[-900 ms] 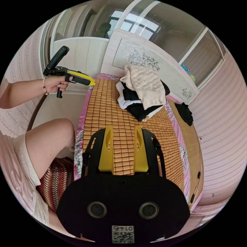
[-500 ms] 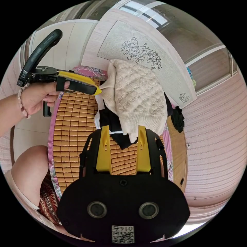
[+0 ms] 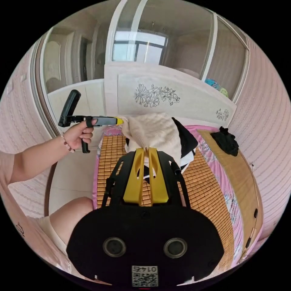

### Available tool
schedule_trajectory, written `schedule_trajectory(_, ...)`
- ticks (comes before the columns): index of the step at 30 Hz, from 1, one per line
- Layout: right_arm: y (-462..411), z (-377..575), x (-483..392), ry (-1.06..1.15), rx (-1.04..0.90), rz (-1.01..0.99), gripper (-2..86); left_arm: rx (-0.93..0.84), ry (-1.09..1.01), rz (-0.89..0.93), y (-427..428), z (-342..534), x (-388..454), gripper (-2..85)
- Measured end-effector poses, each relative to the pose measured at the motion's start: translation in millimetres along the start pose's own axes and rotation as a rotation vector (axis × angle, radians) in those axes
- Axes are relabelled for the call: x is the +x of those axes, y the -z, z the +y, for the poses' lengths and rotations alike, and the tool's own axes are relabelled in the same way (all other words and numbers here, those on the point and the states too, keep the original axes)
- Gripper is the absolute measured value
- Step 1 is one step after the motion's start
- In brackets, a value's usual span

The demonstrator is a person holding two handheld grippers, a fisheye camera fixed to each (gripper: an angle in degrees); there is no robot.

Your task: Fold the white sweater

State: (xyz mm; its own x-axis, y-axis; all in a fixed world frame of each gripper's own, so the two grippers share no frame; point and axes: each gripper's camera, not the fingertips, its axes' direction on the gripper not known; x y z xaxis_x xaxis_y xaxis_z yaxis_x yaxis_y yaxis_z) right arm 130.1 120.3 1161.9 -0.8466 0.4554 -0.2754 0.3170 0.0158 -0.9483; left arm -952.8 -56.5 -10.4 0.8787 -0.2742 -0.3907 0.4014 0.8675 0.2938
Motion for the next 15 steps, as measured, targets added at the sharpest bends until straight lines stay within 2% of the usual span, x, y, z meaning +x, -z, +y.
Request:
schedule_trajectory(2, 66.4, 7.0, 9.2, -0.01, 0.134, -0.072, 0.5, 0.158, -0.072, -0.008, 46.6, -23.6, 37.2, -1.0)
schedule_trajectory(5, 145.1, 17.8, 20.1, -0.032, 0.297, -0.171, 0.2, 0.302, -0.226, -0.029, 93.9, -57.6, 106.6, -1.0)
schedule_trajectory(8, 211.0, 44.8, 28.8, -0.049, 0.444, -0.224, 0.1, 0.382, -0.357, -0.059, 121.6, -88.8, 183.1, -1.0)
schedule_trajectory(12, 276.6, 114.4, 45.3, -0.093, 0.593, -0.233, 0.1, 0.374, -0.478, -0.084, 115.4, -118.0, 277.1, -1.0)
schedule_trajectory(15, 316.5, 205.0, 60.6, -0.214, 0.637, -0.191, 0.2, 0.281, -0.601, 0.043, 70.0, -118.2, 351.7, -1.0)
